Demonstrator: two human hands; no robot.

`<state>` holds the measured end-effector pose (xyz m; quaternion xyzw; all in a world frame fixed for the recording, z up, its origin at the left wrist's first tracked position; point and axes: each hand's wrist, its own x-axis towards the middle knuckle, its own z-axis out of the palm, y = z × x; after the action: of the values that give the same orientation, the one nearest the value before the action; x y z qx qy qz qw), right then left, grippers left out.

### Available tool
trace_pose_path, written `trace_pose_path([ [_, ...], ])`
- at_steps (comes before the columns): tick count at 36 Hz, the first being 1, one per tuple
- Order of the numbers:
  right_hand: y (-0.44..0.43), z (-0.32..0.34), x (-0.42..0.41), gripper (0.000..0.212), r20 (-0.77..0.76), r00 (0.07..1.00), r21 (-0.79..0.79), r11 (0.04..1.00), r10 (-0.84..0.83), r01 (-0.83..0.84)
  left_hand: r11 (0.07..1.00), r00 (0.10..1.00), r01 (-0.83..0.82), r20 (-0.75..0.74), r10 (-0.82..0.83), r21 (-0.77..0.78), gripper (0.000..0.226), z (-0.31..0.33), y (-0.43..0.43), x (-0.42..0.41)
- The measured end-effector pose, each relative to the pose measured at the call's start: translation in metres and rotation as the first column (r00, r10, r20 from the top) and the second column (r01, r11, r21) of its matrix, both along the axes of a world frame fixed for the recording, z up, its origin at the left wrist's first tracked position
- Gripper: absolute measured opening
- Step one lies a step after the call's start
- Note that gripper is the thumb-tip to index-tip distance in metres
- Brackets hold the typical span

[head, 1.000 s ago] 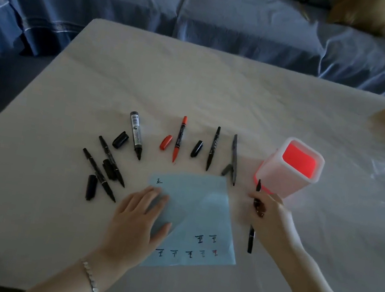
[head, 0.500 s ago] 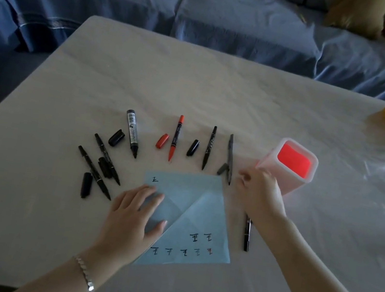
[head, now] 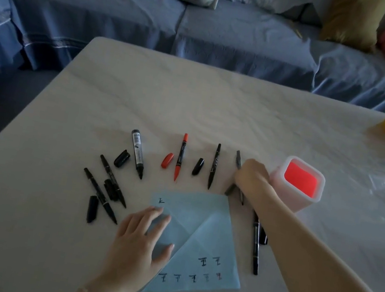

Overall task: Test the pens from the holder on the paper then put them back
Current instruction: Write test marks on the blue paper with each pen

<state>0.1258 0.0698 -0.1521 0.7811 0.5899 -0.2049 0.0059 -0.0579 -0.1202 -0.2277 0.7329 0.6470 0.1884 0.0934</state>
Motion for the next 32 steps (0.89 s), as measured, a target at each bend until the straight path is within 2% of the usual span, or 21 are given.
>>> trace_pose_path([
  [3, -0.004, 0.012, 0.000, 0.018, -0.097, 0.994, 0.082, 0.996, 0.047, -0.039, 1.000, 1.000, 0.003, 0.022, -0.003, 0.013, 0.051, -0.001, 0.001, -0.001],
  [5, -0.015, 0.024, 0.000, 0.023, -0.196, 0.975, 0.200, 0.978, 0.100, -0.060, 1.000, 1.000, 0.001, 0.014, -0.001, 0.020, 0.052, -0.001, 0.001, -0.002],
  [7, -0.031, 0.033, -0.001, 0.027, -0.318, 0.930, 0.319, 0.944, 0.184, -0.078, 0.999, 1.000, -0.004, 0.015, 0.003, 0.041, 0.052, 0.000, 0.002, -0.001],
  [9, -0.048, 0.039, -0.001, 0.022, -0.438, 0.868, 0.390, 0.919, 0.234, -0.051, 0.999, 1.000, -0.010, 0.003, 0.010, 0.047, 0.053, 0.001, 0.002, -0.001],
  [11, -0.063, 0.039, -0.002, 0.022, -0.601, 0.762, 0.406, 0.914, 0.241, 0.031, 0.999, 1.000, -0.010, -0.024, 0.011, 0.035, 0.053, 0.002, 0.002, 0.000],
  [13, -0.075, 0.037, -0.002, 0.034, -0.761, 0.609, 0.389, 0.909, 0.225, 0.150, 1.000, 0.999, -0.009, -0.045, 0.010, 0.018, 0.054, 0.003, 0.002, 0.000],
  [15, -0.085, 0.034, -0.001, 0.040, -0.862, 0.460, 0.350, 0.907, 0.214, 0.234, 1.000, 0.999, -0.016, -0.048, 0.017, 0.010, 0.053, 0.003, 0.001, 0.001],
  [17, -0.093, 0.032, -0.001, 0.035, -0.907, 0.370, 0.310, 0.914, 0.201, 0.262, 1.000, 0.999, -0.019, -0.042, 0.019, 0.005, 0.052, 0.002, 0.000, 0.002],
  [20, -0.101, 0.028, -0.004, 0.019, -0.931, 0.325, 0.252, 0.936, 0.166, 0.245, 1.000, 1.000, -0.008, -0.023, 0.008, 0.016, 0.050, 0.002, 0.000, 0.002],
  [22, -0.104, 0.022, -0.006, 0.015, -0.942, 0.311, 0.207, 0.949, 0.128, 0.238, 0.999, 1.000, 0.028, -0.007, -0.028, 0.045, 0.046, 0.001, -0.001, 0.002],
  [27, -0.109, 0.003, -0.018, 0.014, -0.947, 0.312, 0.146, 0.971, 0.082, 0.190, 0.984, 0.987, 0.159, -0.004, -0.159, 0.077, 0.039, -0.001, -0.003, 0.002],
  [32, -0.104, -0.013, -0.039, 0.009, -0.930, 0.353, 0.158, 0.977, 0.100, 0.140, 0.986, 0.986, 0.166, -0.022, -0.166, 0.013, 0.042, -0.002, -0.003, 0.002],
])
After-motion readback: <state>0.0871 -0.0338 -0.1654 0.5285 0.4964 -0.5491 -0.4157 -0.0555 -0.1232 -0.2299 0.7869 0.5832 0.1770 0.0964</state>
